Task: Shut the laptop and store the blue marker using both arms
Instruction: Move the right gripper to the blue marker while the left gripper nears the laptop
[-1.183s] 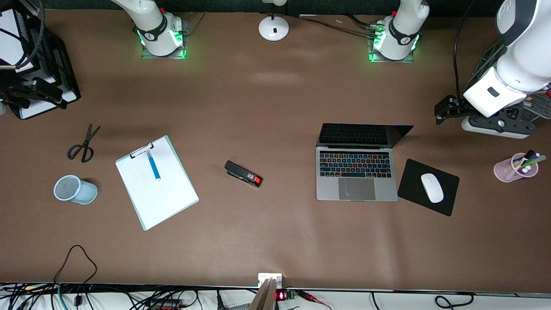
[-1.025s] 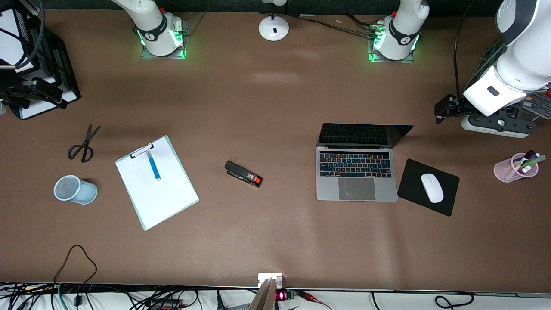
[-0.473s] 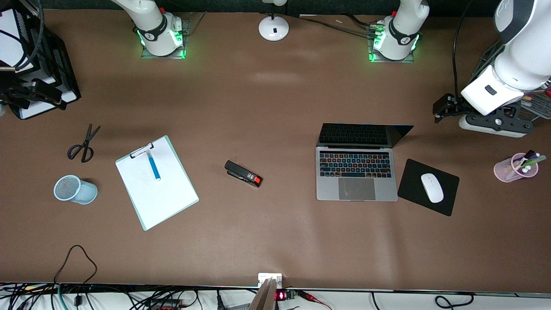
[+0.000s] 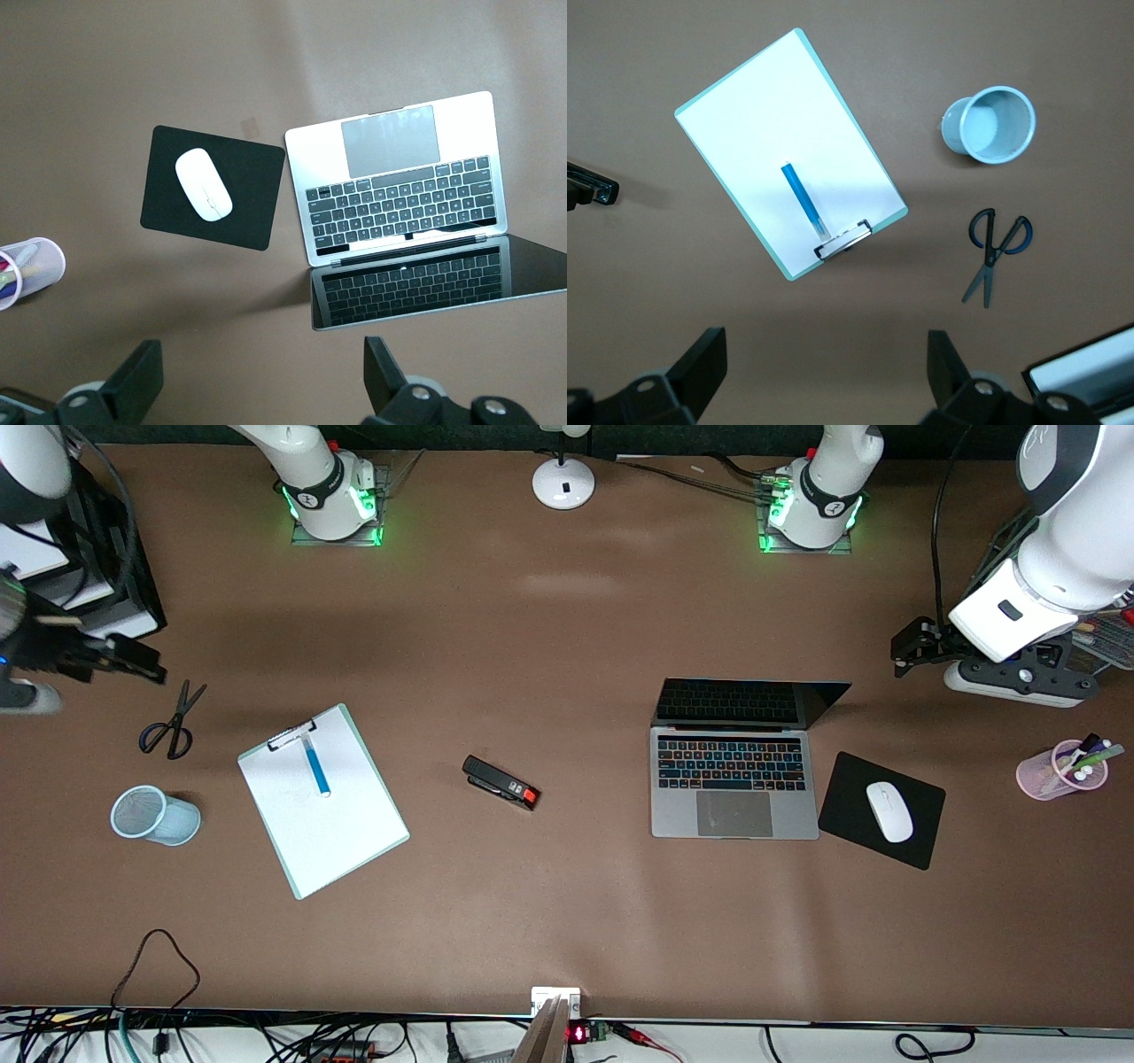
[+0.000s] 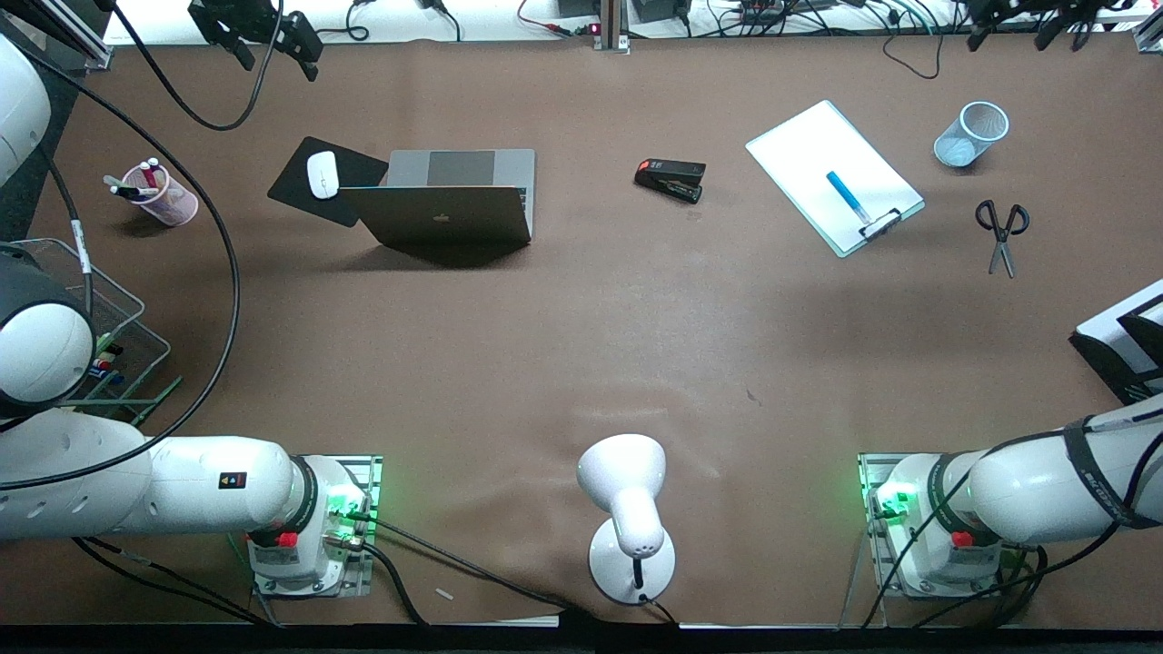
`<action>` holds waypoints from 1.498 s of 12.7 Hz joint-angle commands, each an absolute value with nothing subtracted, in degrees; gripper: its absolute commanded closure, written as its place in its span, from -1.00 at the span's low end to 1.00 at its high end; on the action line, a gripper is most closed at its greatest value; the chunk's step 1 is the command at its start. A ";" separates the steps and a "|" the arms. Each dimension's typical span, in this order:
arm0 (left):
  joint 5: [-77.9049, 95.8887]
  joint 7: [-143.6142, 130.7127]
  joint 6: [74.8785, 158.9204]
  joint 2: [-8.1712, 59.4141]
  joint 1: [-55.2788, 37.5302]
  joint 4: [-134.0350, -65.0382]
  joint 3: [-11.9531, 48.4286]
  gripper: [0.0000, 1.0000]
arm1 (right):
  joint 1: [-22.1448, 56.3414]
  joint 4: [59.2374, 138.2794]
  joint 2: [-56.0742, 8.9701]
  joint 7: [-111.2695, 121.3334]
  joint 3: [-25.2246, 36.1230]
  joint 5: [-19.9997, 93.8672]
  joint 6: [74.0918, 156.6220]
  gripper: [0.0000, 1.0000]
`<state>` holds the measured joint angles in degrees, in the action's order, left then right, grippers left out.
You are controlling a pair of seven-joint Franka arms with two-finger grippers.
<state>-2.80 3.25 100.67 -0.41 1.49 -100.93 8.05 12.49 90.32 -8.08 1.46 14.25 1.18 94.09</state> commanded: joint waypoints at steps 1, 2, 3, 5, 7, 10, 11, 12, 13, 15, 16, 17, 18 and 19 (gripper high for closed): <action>-2.37 3.60 99.32 -0.18 2.11 -99.58 8.09 -0.76 | 13.45 87.45 -10.46 0.71 14.24 1.40 94.04 -1.00; -2.37 3.26 99.32 -0.09 2.02 -99.49 8.09 0.04 | 13.36 87.45 -10.81 0.79 14.33 1.41 94.48 -1.00; -2.29 2.90 98.79 0.09 1.93 -98.97 8.09 0.39 | 13.36 87.45 -10.98 0.79 14.24 1.49 95.00 -1.00; -2.20 2.81 96.78 0.53 2.02 -98.00 8.09 0.84 | 13.97 87.45 -12.56 1.14 14.24 1.49 95.18 -1.00; -2.28 3.07 96.51 0.53 1.93 -98.00 8.09 1.00 | 14.24 87.45 -14.40 1.23 14.24 1.58 95.88 -1.00; -2.29 2.90 92.37 0.62 1.41 -97.91 8.17 1.00 | 14.24 87.45 -17.48 1.49 14.24 4.11 98.79 -1.00; -2.11 2.90 92.37 0.62 1.32 -97.74 8.26 1.00 | 14.15 87.45 -18.62 2.28 14.24 5.09 98.88 -1.00; -2.02 2.64 92.03 0.62 1.06 -97.39 8.35 1.00 | 14.15 87.54 -19.50 3.68 14.24 5.62 99.57 -1.00; -0.98 0.64 90.46 0.53 0.62 -97.21 10.18 1.00 | 14.15 87.54 -20.47 4.91 14.24 5.62 100.19 -1.00; 0.09 -6.38 86.06 0.53 0.44 -95.72 13.34 1.00 | 14.06 87.54 -22.49 7.63 14.24 5.62 101.33 -1.00; 0.96 -9.03 85.87 0.53 0.44 -95.71 14.93 1.00 | 14.06 87.54 -23.28 8.43 14.24 5.62 101.86 -1.00; 2.97 -11.23 85.43 0.44 0.44 -95.71 15.38 1.00 | 14.06 87.54 -24.07 10.26 14.24 5.62 102.39 -1.00; 4.82 -13.08 84.91 0.35 0.44 -96.06 15.90 1.00 | 13.98 87.54 -25.04 12.37 14.24 5.62 103.18 -1.00; 5.27 -14.05 84.99 0.35 0.53 -96.24 17.30 1.00 | 13.97 87.54 -26.09 14.39 14.24 5.54 104.05 -1.00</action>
